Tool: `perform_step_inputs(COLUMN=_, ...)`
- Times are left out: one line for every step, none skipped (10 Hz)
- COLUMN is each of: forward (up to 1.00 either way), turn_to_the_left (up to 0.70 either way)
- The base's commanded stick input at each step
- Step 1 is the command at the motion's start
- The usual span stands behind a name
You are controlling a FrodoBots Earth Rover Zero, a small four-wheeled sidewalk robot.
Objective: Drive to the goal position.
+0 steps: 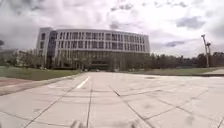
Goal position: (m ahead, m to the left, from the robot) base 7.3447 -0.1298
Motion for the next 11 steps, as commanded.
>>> perform_step_inputs(forward=1.00, turn_to_the_left=0.00)
perform_step_inputs(forward=1.00, turn_to_the_left=-0.12)
perform_step_inputs(forward=1.00, turn_to_the_left=-0.24)
perform_step_inputs(forward=1.00, turn_to_the_left=-0.13)
perform_step_inputs(forward=1.00, turn_to_the_left=0.00)
perform_step_inputs(forward=1.00, turn_to_the_left=0.00)
perform_step_inputs(forward=1.00, turn_to_the_left=0.00)
perform_step_inputs(forward=1.00, turn_to_the_left=0.00)
perform_step_inputs(forward=1.00, turn_to_the_left=0.00)
perform_step_inputs(forward=1.00, turn_to_the_left=0.00)
perform_step_inputs(forward=1.00, turn_to_the_left=0.00)
